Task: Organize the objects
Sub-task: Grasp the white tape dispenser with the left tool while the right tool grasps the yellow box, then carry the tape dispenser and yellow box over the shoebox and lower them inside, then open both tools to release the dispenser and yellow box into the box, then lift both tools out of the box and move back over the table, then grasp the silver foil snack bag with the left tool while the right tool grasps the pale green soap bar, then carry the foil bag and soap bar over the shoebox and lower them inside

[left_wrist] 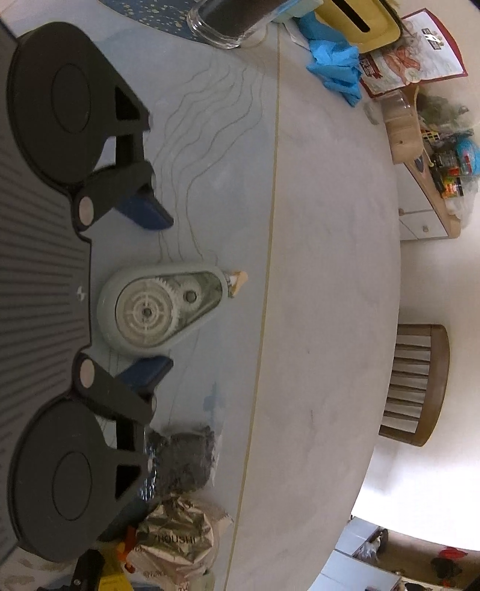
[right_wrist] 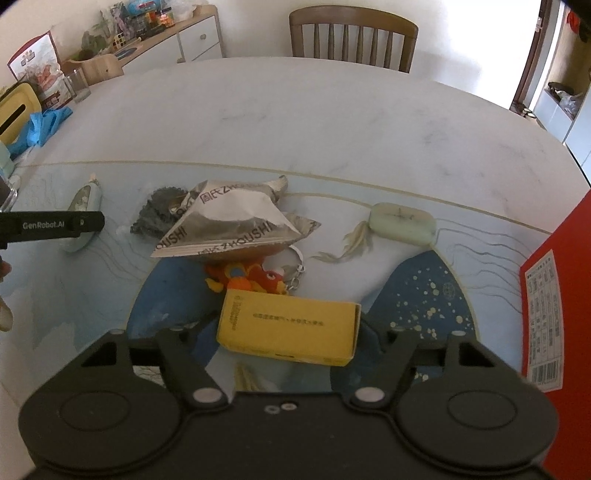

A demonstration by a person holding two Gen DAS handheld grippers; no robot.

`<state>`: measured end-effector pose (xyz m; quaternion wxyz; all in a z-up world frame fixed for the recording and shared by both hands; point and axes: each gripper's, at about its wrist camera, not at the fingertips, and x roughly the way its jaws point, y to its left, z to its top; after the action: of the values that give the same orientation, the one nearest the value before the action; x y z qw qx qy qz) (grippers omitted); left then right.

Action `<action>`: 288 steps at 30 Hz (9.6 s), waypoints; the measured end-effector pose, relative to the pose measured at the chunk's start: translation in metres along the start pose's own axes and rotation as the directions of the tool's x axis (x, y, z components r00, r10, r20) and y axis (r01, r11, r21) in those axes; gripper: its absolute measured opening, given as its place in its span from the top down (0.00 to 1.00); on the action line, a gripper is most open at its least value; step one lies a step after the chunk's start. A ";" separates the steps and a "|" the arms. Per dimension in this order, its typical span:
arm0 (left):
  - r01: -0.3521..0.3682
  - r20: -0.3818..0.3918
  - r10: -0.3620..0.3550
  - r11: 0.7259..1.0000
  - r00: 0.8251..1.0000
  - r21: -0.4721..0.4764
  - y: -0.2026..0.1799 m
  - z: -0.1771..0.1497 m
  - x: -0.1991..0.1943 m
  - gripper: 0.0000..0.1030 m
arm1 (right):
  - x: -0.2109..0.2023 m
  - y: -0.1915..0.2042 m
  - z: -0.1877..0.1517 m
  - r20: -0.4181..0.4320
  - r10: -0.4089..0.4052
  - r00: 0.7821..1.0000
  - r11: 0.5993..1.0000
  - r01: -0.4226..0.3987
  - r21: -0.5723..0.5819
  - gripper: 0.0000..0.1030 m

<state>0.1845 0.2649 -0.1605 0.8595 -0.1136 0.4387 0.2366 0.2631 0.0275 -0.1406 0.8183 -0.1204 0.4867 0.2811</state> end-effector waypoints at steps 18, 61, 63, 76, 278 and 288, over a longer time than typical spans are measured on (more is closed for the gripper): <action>0.044 0.005 -0.044 0.998 0.999 0.055 -0.012 -0.011 -0.023 0.49 | -0.024 -0.007 -0.008 -0.006 0.019 1.000 0.999 -0.018 0.031 0.31; 0.322 0.029 -0.355 0.877 0.935 0.358 -0.237 -0.047 -0.192 0.49 | -0.205 -0.148 -0.085 0.256 -0.058 0.965 0.986 0.015 0.167 0.31; 0.328 0.026 -0.363 0.869 0.931 0.370 -0.253 -0.049 -0.194 0.49 | -0.207 -0.161 -0.092 0.256 -0.070 0.964 0.983 0.023 0.181 0.31; 0.407 -0.018 -0.443 0.805 0.896 0.433 -0.346 -0.041 -0.192 0.49 | -0.211 -0.248 -0.115 0.245 -0.146 0.958 0.970 0.091 0.224 0.31; 0.411 0.029 -0.441 0.857 0.897 0.311 -0.128 0.016 -0.038 0.87 | -0.007 -0.068 0.025 0.050 -0.057 0.997 0.988 0.049 0.144 0.52; 0.426 0.055 -0.463 0.850 0.885 0.309 -0.119 0.017 -0.077 0.89 | -0.064 -0.063 0.010 0.098 -0.015 0.995 0.989 0.001 0.149 0.52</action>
<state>0.2182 0.1456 -0.0899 0.9242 -0.0703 0.3744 -0.0286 0.2830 -0.0407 -0.0855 0.8491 -0.0471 0.4649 0.2464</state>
